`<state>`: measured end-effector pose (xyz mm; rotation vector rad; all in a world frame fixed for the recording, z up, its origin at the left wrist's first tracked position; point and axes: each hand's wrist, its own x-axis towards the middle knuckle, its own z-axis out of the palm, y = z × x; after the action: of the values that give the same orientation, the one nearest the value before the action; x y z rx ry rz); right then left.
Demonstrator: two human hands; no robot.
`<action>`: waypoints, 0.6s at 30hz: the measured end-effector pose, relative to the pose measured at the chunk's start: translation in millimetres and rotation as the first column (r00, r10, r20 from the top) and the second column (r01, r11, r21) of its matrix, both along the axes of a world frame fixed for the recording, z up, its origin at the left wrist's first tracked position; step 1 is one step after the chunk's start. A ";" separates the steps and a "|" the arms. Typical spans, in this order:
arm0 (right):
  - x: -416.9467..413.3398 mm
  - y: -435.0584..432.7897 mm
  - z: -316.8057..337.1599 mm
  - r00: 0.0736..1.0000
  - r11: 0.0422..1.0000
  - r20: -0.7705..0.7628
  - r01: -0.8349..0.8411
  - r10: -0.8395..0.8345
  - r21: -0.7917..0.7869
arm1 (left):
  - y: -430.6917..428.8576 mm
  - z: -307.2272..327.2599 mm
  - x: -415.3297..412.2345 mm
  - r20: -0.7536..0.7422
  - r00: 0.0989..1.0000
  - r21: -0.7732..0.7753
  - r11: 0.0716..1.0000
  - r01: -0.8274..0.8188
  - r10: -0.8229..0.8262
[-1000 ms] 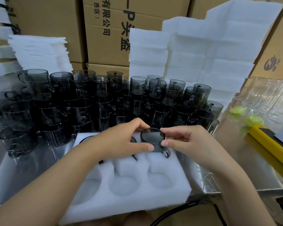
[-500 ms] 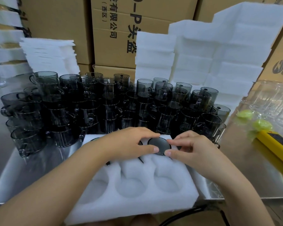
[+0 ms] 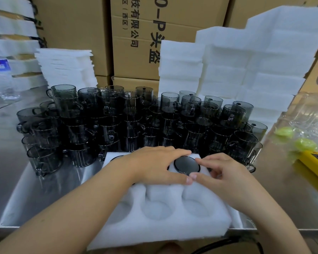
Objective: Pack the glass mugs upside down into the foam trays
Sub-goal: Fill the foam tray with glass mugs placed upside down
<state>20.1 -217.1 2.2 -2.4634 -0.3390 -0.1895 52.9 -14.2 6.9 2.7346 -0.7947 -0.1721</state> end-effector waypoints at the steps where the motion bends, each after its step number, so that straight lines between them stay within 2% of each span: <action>1: 0.7 -0.4 0.9 1.000 1.000 0.003 -0.003 0.003 -0.006 | -0.3 -0.4 0.9 -0.003 1.000 -0.004 1.000 -0.004 0.003; 11: 6.9 -1.2 12.4 1.000 0.995 -0.019 0.008 -0.010 -0.098 | -2.5 -1.3 10.5 -0.033 0.999 -0.035 0.999 0.006 -0.008; 13: 11.9 2.4 17.8 0.994 0.995 0.090 0.065 -0.058 -0.074 | -3.3 -0.7 11.9 -0.034 0.999 -0.038 0.999 0.006 -0.007; 16: 28.0 12.9 29.1 0.932 0.985 0.325 0.173 -0.158 -0.019 | -3.7 1.7 12.6 -0.041 0.999 -0.052 0.999 0.000 -0.002; 18: 42.4 23.4 31.8 0.916 0.976 0.359 0.211 -0.181 -0.047 | -2.7 4.0 11.7 -0.069 0.998 -0.073 0.997 -0.004 -0.001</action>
<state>62.6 -193.7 34.0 -2.5414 -0.2529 -0.7245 64.6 -16.9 10.9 2.6452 -0.7646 -0.2318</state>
